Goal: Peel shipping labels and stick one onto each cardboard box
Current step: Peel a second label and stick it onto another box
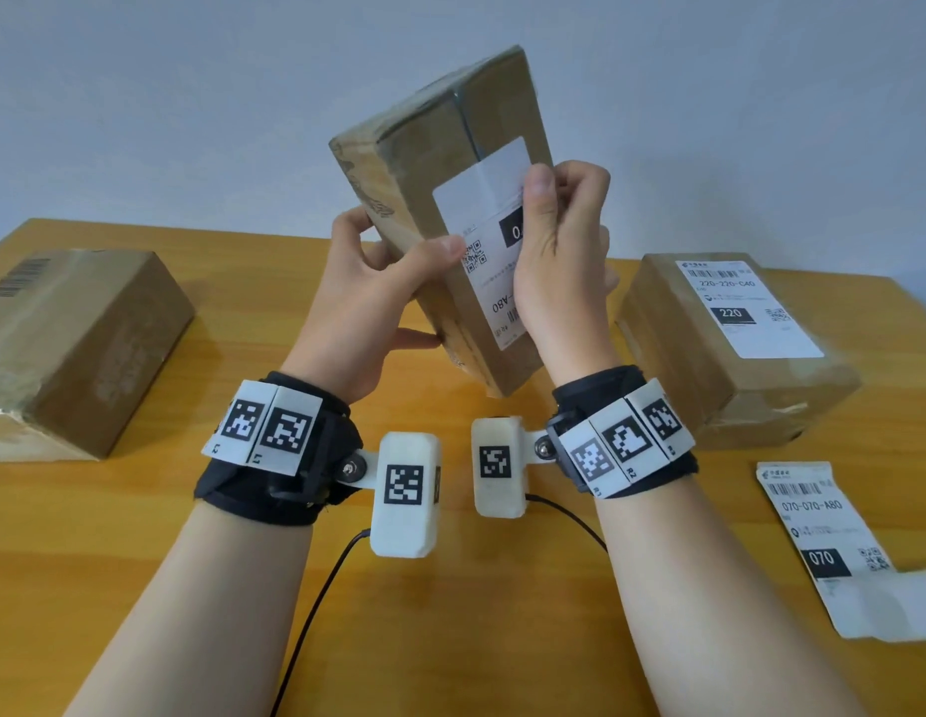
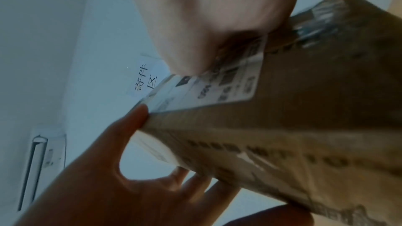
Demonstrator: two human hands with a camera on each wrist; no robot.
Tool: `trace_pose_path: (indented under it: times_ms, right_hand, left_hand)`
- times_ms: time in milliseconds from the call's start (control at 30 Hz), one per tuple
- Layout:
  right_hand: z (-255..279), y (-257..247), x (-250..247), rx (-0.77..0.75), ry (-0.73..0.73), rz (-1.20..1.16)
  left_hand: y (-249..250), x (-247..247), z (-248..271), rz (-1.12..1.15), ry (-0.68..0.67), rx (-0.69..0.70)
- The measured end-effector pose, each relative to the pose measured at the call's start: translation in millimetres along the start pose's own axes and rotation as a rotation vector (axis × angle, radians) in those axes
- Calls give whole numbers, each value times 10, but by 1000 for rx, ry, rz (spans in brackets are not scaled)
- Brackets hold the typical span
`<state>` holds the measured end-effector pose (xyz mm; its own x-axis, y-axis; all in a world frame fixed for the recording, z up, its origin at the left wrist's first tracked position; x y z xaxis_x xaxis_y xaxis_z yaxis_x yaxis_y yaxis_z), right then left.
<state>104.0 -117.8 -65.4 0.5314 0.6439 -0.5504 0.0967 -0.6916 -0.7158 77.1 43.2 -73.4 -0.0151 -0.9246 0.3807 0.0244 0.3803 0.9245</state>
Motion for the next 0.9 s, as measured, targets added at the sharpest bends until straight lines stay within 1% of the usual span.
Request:
trace_pose_path:
  times_ms: [100,233,367,567,633,700,767,900]
  right_hand:
    - [17,15,-22,3,56,50]
    - [39,7,-6,-3,79,64]
    - [100,-45,50,-5,45,46]
    - [164,-141,103,-76,-51,139]
    - [146,-125,90,-90,-81,114]
    - [91,-76,60,-47,-110,29]
    - [15,-5,21,31,-78,-78]
    - [-9,36,-23,70,49,-43]
  left_hand:
    - [-4,15,5,-29,-3,-1]
    - [-2,36,0,-44,-21,7]
    - [-20,41,-4,-38,-14,29]
    - [-53,8,-16,8,4,29]
    - [-62,5,-18,29,17,0]
    - [-59,-2,-31,35,37,-4]
    - [-45,-9,-43,42,48,19]
    - [-55,0,-55,68,5,36]
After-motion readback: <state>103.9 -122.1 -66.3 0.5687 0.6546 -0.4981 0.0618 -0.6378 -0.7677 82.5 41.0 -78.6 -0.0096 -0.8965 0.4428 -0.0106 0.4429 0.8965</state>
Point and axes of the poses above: each hand's wrist, its own z-axis away from the middle knuckle, its own x-axis out of the palm, y = z × x, the point moved 4 cm from there along -z, towards the middle knuckle, and after that the axes turned 15 degrees about z, right-handed, at the moved point
